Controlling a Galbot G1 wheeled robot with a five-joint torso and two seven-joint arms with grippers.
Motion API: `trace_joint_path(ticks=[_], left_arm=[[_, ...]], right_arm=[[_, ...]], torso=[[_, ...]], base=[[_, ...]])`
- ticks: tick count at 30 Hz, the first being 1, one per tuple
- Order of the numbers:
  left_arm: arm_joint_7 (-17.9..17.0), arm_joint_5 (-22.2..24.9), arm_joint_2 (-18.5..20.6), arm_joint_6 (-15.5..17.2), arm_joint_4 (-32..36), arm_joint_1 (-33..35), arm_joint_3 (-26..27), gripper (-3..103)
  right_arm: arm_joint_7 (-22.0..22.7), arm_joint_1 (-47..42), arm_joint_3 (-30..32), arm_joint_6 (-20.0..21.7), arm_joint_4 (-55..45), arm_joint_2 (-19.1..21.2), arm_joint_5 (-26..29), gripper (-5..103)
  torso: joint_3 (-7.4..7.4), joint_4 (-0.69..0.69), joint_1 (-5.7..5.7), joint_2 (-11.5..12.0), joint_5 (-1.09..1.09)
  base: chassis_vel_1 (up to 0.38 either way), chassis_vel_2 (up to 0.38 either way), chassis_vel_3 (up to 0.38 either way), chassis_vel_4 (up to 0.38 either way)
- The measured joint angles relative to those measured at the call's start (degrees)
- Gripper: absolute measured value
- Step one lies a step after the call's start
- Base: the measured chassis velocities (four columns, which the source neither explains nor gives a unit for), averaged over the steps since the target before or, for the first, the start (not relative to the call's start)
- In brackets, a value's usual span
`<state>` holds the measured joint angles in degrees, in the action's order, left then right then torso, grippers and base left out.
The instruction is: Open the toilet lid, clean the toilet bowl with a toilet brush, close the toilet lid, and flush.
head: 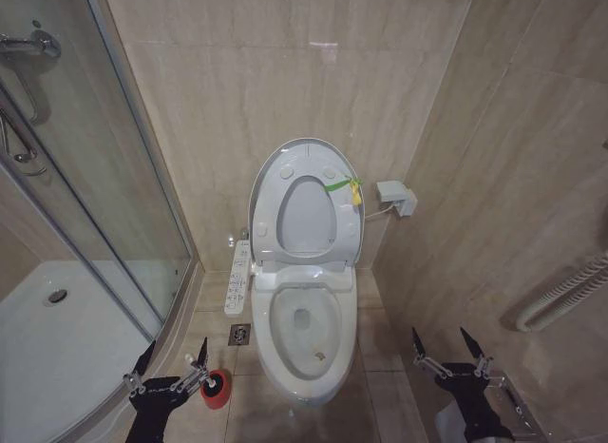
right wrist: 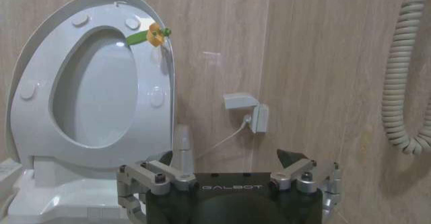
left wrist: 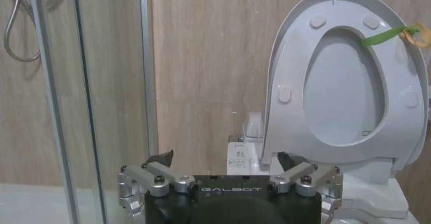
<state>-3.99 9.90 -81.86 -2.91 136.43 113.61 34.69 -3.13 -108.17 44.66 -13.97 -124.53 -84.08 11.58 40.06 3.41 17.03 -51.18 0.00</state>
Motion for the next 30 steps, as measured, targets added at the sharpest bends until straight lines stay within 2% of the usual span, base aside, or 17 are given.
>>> trace_joint_path(ticks=[30], left_arm=[[0.00, 0.00, 0.00, 0.00, 0.00, 0.00, 0.00, 100]], right_arm=[[0.05, 0.04, 0.05, 0.01, 0.10, 0.01, 0.01, 100]], torso=[[0.00, 0.00, 0.00, 0.00, 0.00]], base=[[0.000, 0.000, 0.000, 0.000]])
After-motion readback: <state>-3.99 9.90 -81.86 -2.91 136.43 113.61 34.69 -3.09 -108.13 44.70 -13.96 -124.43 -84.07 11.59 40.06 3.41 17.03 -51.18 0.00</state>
